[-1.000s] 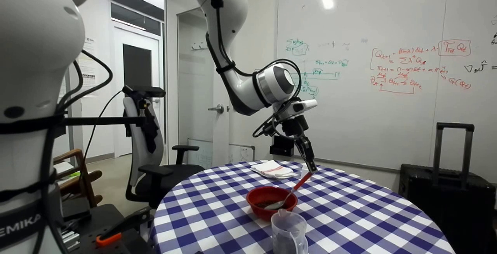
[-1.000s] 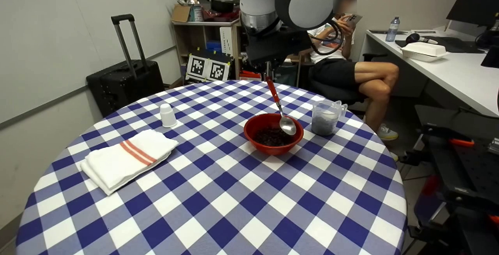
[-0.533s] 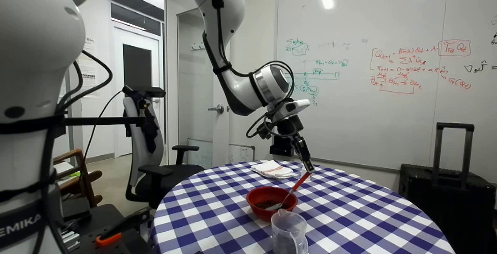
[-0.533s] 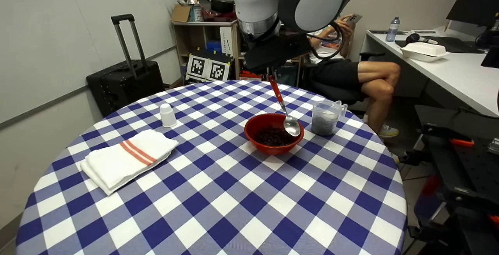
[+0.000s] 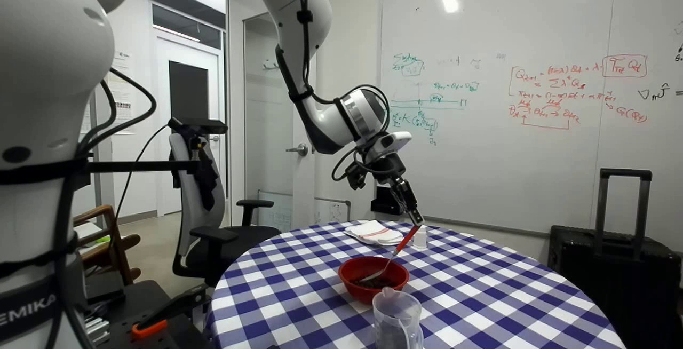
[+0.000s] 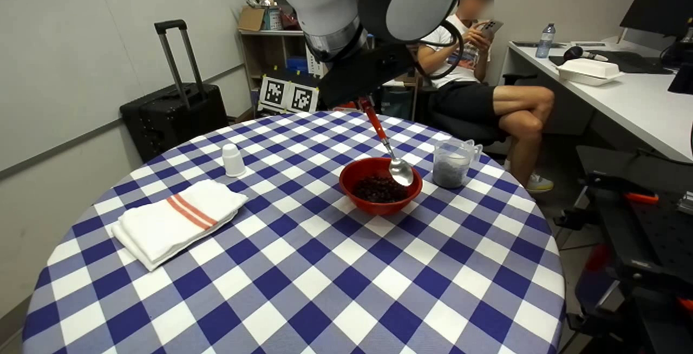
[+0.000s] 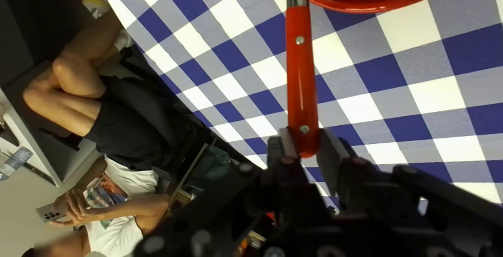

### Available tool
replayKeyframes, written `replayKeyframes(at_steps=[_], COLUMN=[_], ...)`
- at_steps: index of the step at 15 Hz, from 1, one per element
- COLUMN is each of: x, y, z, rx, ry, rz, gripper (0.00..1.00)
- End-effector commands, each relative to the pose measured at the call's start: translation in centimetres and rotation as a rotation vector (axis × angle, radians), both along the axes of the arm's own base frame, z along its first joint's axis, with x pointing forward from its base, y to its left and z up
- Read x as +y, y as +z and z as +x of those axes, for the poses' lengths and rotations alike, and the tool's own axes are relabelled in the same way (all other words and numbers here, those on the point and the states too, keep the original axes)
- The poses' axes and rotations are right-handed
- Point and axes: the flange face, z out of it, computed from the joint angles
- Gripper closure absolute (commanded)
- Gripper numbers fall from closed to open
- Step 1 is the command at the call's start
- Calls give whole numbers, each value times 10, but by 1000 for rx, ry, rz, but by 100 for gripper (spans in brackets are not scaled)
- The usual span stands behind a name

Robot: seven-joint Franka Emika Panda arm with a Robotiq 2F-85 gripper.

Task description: Use the spoon to scoop up contents from the bowl and put them inside the jug

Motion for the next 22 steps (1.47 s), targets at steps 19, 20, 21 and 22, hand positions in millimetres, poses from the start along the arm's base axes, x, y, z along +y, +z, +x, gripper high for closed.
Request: replayKeyframes(at_steps=[19, 20, 21, 22], x=[24, 24, 24, 23], y=[-65, -66, -68, -69], z=[76, 77, 77, 77], rx=[70, 71, 74, 76], ry=[9, 11, 12, 10], rz=[-115, -111, -101, -95], gripper=[95, 95, 95, 95])
